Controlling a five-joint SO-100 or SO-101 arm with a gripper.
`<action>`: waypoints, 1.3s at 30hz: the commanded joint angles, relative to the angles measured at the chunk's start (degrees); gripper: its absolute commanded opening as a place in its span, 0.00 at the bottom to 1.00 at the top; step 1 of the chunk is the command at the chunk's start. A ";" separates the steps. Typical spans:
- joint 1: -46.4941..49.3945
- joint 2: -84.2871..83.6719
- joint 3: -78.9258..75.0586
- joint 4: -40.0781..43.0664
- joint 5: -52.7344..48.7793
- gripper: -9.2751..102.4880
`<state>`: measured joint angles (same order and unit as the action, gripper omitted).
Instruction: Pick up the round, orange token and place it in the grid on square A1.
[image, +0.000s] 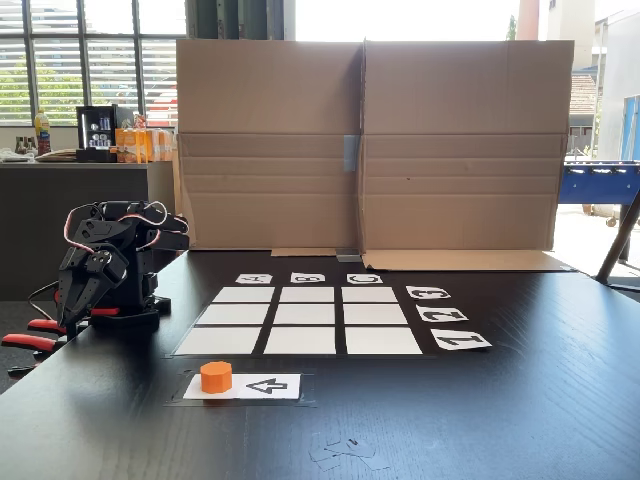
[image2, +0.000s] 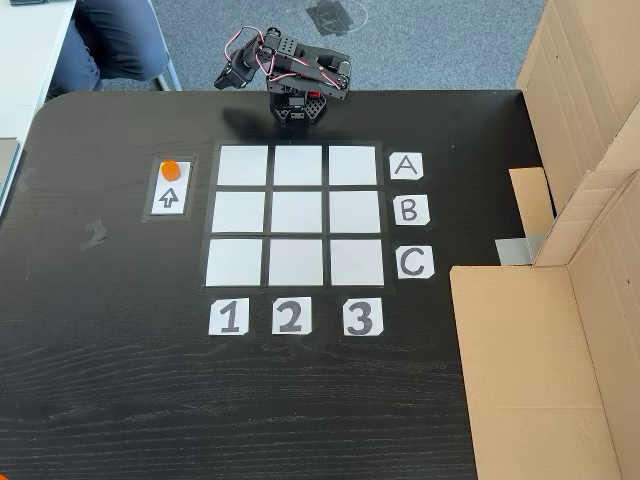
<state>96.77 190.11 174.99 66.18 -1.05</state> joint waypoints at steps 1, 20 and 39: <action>-2.64 0.44 0.18 -4.22 -1.32 0.15; -3.25 -1.49 -1.05 -5.01 -1.32 0.17; -3.87 -28.04 -34.01 -2.37 2.46 0.22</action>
<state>93.16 164.88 146.07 63.19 0.88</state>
